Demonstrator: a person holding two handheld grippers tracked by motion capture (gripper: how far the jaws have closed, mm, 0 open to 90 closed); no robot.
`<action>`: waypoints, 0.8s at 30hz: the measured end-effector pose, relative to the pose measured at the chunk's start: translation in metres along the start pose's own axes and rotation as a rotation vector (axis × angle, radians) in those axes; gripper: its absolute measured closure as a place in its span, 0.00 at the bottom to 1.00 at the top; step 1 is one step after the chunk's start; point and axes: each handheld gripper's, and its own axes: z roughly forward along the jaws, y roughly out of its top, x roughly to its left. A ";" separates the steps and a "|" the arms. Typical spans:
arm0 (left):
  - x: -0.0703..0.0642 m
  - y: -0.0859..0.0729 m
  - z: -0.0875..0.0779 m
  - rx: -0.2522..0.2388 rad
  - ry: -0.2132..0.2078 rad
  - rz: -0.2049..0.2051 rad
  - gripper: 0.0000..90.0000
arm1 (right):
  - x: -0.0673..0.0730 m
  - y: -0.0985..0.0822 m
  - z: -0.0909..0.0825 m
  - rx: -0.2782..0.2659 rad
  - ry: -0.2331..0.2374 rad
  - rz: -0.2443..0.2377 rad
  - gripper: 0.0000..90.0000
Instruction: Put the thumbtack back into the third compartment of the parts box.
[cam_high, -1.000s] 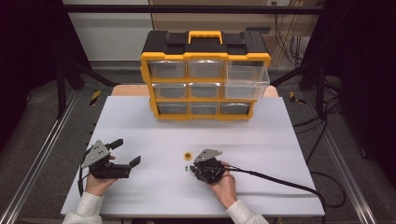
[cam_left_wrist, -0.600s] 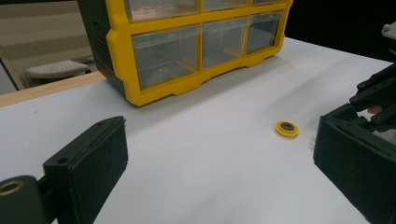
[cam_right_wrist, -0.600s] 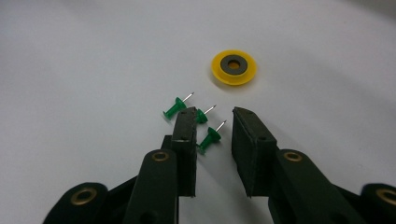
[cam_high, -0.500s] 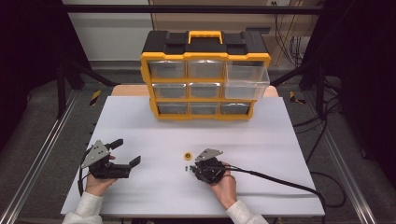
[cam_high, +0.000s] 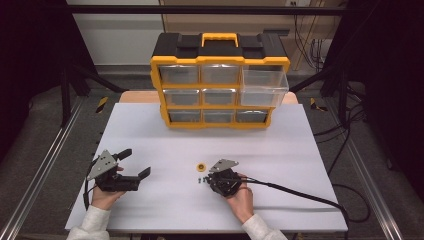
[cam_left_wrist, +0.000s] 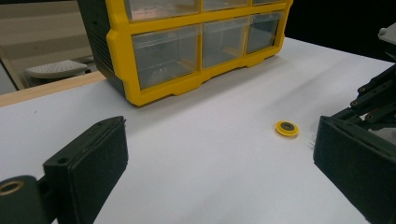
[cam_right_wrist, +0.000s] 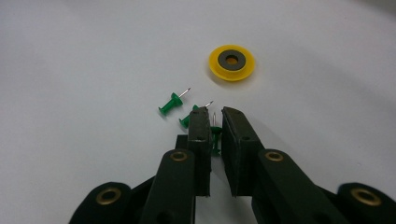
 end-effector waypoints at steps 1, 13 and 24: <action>0.000 0.000 0.000 0.000 0.000 0.000 0.03 | 0.000 0.000 0.000 0.001 0.000 -0.003 0.93; 0.000 0.000 0.001 0.002 -0.002 -0.001 0.03 | -0.003 0.000 -0.001 0.003 0.016 0.016 0.95; -0.001 0.000 0.001 0.003 -0.002 -0.005 0.03 | -0.011 0.004 -0.019 -0.051 0.037 0.048 0.95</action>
